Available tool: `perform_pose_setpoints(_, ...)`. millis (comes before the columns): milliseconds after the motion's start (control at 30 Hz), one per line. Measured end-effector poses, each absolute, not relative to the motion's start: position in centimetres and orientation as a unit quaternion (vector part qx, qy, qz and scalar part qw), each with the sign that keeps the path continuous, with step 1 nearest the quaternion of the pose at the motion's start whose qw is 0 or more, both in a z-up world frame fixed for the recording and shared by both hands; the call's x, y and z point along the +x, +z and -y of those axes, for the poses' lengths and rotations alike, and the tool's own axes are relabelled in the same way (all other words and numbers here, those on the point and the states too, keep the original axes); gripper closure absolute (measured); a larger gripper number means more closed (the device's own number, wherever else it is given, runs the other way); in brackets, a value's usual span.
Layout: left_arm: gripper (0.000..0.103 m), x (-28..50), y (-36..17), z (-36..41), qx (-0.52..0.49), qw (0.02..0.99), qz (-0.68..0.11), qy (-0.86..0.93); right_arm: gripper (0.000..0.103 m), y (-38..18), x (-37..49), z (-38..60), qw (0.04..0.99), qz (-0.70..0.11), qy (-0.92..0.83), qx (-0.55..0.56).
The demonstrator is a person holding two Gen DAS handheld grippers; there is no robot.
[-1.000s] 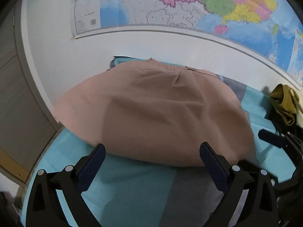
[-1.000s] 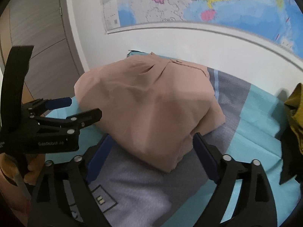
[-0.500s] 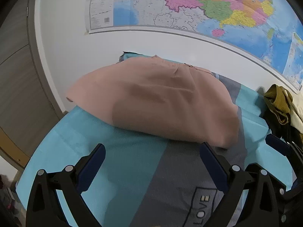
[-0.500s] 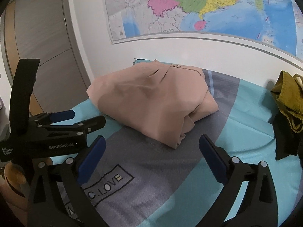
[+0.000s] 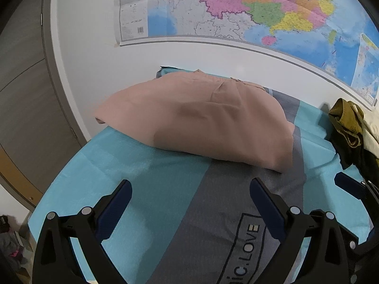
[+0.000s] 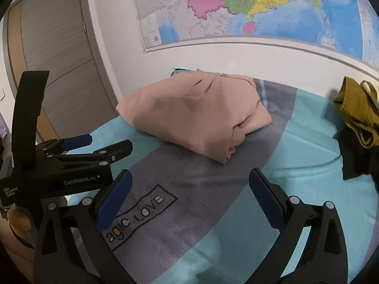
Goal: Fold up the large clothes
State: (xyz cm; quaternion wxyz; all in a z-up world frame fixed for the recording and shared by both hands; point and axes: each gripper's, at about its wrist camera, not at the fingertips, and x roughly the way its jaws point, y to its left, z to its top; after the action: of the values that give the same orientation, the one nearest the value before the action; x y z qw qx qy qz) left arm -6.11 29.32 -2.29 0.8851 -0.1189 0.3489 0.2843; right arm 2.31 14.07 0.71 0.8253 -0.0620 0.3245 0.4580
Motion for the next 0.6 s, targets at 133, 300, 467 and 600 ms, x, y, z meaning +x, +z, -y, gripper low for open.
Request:
perform_pose_setpoints(133,0.007,-6.5,-2.3,-28.9,-0.117,0.884,-0.348,0.288,0.006,0.8,2.1,-13.4,0.828,-0.326,0.452,-0.054)
perform_pose_setpoints(300,0.007,-7.0,-2.5,-28.6,-0.115,0.884,-0.35,0.289,0.006,0.7,1.6,-12.8,0.829,-0.323,0.453,-0.051)
perform_pose_setpoints(467,0.007,-7.4,-2.8,-28.3,-0.114,0.883,-0.354,0.288,0.006,0.5,1.4,-12.7,0.828,-0.326,0.454,-0.053)
perform_pose_setpoints(600,0.007,-7.6,-2.8,-28.1,-0.113,0.883,-0.354,0.287,0.006,0.5,1.0,-12.6,0.829,-0.324,0.453,-0.057)
